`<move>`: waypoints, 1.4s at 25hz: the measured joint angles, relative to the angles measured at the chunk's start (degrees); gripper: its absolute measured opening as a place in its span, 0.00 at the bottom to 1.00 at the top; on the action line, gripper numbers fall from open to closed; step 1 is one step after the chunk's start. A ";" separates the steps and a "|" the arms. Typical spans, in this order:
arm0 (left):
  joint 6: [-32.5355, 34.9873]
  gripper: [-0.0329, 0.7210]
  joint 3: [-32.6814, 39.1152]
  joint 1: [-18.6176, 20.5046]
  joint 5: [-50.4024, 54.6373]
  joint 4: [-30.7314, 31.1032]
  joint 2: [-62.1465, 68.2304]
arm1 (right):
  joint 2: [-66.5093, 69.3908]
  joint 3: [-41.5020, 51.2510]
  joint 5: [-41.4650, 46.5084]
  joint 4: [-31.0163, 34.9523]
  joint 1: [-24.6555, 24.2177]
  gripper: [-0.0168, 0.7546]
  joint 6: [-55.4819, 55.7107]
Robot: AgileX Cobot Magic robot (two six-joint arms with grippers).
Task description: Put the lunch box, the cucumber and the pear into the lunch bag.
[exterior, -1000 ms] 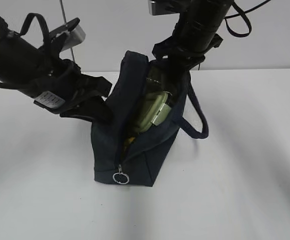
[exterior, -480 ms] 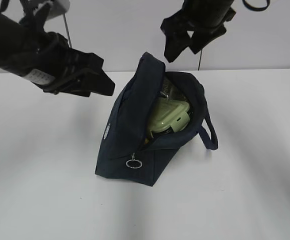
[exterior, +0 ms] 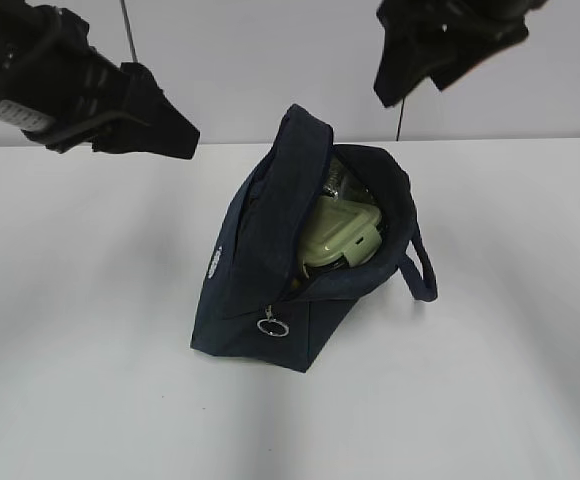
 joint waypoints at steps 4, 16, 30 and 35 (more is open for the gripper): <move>4.45 0.56 1.74 0.00 -0.37 -1.34 -1.11 | -12.58 23.48 -16.41 6.78 0.00 0.67 -3.42; 36.95 0.53 21.69 0.00 -12.23 -22.36 -9.78 | -28.61 57.52 -39.72 49.95 0.00 0.63 -46.70; 38.76 0.52 22.34 0.00 -12.57 -26.28 -9.89 | -20.96 53.37 -48.36 61.97 -0.44 0.40 -45.07; 38.76 0.52 22.34 0.00 -11.64 -26.44 -9.95 | -9.64 46.97 -43.54 51.43 -2.69 0.40 -31.41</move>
